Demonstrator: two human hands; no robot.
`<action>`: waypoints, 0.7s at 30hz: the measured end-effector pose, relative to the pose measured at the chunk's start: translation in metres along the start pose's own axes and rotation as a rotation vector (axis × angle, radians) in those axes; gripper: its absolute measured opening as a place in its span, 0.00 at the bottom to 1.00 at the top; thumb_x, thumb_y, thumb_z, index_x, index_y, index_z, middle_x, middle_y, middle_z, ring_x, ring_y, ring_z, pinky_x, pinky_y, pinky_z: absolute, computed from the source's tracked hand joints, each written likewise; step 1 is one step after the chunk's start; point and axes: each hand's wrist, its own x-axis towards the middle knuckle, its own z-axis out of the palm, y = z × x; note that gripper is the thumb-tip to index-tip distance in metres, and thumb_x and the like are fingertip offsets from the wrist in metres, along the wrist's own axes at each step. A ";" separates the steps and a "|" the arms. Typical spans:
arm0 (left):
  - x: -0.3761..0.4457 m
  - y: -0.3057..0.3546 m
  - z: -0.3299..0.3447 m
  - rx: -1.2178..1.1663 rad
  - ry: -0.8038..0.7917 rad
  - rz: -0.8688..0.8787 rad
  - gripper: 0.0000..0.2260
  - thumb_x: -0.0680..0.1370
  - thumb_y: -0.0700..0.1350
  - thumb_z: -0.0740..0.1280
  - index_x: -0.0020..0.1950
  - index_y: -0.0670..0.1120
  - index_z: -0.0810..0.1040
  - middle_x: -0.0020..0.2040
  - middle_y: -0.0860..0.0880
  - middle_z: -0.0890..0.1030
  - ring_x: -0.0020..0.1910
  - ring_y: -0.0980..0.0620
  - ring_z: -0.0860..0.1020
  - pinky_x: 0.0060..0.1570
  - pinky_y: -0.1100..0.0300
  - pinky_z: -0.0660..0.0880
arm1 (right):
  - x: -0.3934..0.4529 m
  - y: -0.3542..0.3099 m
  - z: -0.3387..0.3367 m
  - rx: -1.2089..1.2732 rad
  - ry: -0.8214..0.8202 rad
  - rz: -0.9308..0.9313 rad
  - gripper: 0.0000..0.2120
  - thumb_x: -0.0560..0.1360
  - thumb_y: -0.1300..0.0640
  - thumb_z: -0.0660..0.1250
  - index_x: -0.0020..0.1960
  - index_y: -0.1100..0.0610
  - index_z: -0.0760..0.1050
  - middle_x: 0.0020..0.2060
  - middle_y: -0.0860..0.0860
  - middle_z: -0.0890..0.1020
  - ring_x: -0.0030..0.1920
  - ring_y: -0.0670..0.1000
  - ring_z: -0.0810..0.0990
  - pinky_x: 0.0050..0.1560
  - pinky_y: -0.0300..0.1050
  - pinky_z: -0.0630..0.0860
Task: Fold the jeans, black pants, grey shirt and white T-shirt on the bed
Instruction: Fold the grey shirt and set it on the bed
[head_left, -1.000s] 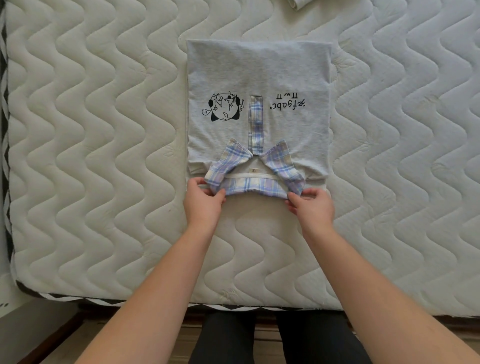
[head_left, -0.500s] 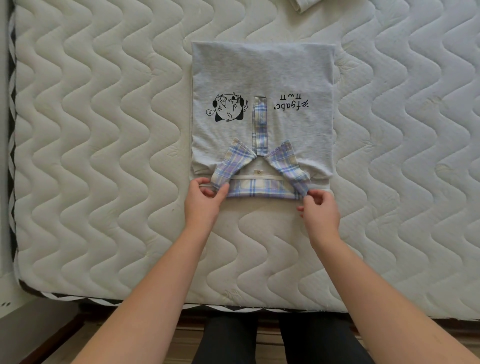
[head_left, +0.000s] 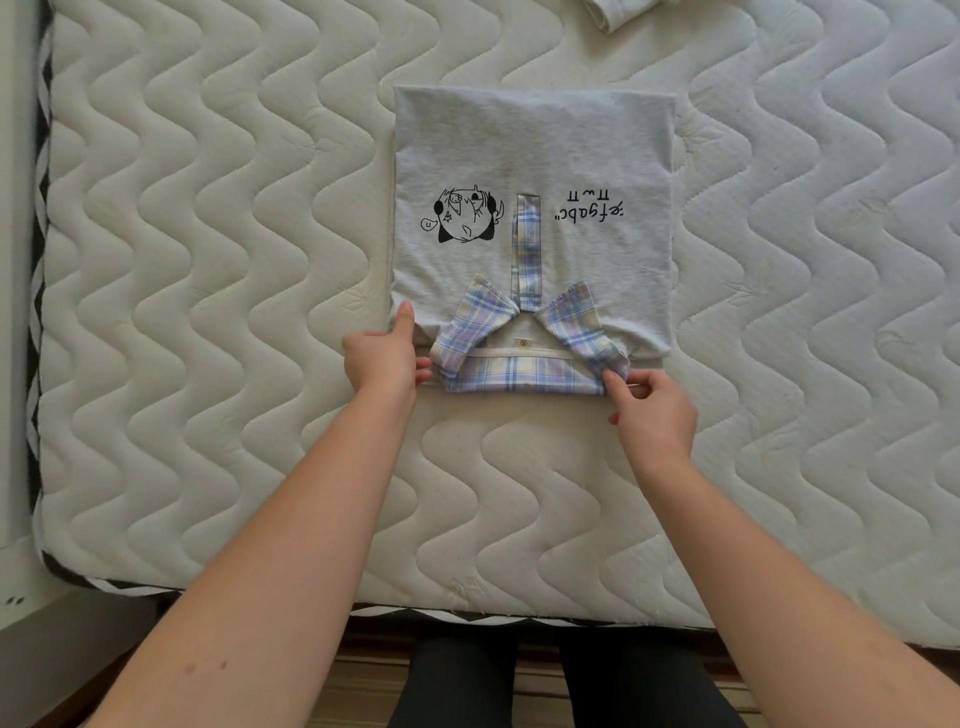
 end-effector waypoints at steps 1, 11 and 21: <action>0.000 0.000 0.000 0.010 -0.014 0.003 0.19 0.75 0.57 0.71 0.45 0.40 0.76 0.37 0.43 0.82 0.22 0.52 0.78 0.20 0.61 0.73 | -0.001 0.000 0.000 -0.004 0.000 -0.011 0.08 0.74 0.45 0.70 0.41 0.47 0.76 0.33 0.43 0.81 0.28 0.43 0.81 0.35 0.41 0.71; 0.001 -0.003 0.002 0.061 -0.106 -0.034 0.07 0.79 0.43 0.68 0.55 0.43 0.77 0.34 0.49 0.75 0.24 0.56 0.71 0.18 0.70 0.62 | 0.001 0.010 0.001 0.011 -0.031 -0.029 0.07 0.75 0.48 0.71 0.42 0.48 0.76 0.37 0.46 0.83 0.27 0.43 0.81 0.34 0.40 0.71; 0.006 -0.012 -0.011 0.255 -0.097 0.149 0.13 0.77 0.54 0.69 0.43 0.45 0.77 0.35 0.50 0.79 0.26 0.55 0.75 0.26 0.61 0.66 | 0.006 0.013 -0.006 -0.027 0.089 -0.009 0.15 0.77 0.39 0.64 0.43 0.51 0.75 0.36 0.44 0.78 0.38 0.45 0.77 0.35 0.38 0.67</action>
